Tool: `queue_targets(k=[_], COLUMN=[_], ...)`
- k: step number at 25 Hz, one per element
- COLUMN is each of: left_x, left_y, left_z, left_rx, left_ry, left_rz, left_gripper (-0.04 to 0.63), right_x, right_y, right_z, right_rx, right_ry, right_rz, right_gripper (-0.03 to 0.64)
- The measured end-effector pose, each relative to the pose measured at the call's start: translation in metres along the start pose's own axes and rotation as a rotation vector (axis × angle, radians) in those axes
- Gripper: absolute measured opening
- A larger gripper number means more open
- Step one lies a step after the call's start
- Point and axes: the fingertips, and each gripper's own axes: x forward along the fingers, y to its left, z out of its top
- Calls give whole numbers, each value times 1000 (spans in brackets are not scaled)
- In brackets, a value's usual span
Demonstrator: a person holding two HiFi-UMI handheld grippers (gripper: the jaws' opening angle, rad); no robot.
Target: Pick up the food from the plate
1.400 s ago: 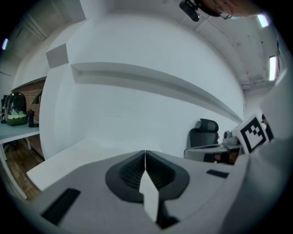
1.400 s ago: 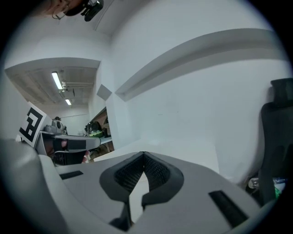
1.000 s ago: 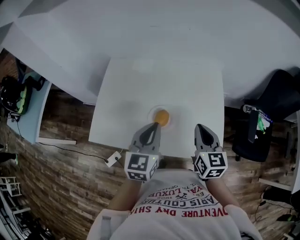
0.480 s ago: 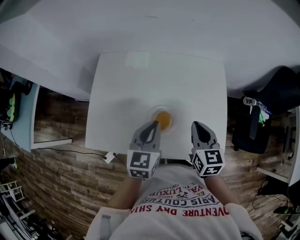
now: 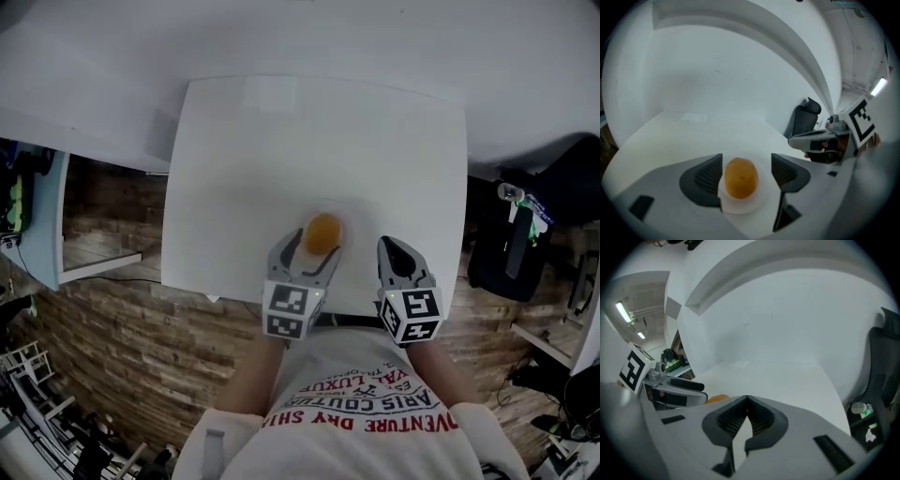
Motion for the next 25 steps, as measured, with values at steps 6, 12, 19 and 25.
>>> queue_targets(k=[6, 12, 19, 25], left_x=[33, 55, 66, 65], left_y=[13, 10, 12, 12], left_z=[-35, -51, -65, -61], left_rx=[-27, -21, 11, -5], left_ry=[135, 221, 296, 288], left_rz=[4, -5, 17, 13], left_gripper=[370, 374, 362, 359], right_x=[11, 20, 21, 19], right_y=[-3, -9, -14, -21], right_z=[-24, -42, -41, -39], right_rx=[17, 33, 40, 42], right_ry=[46, 85, 73, 70], right_rz=[24, 32, 32, 25], right_gripper=[11, 11, 11, 11])
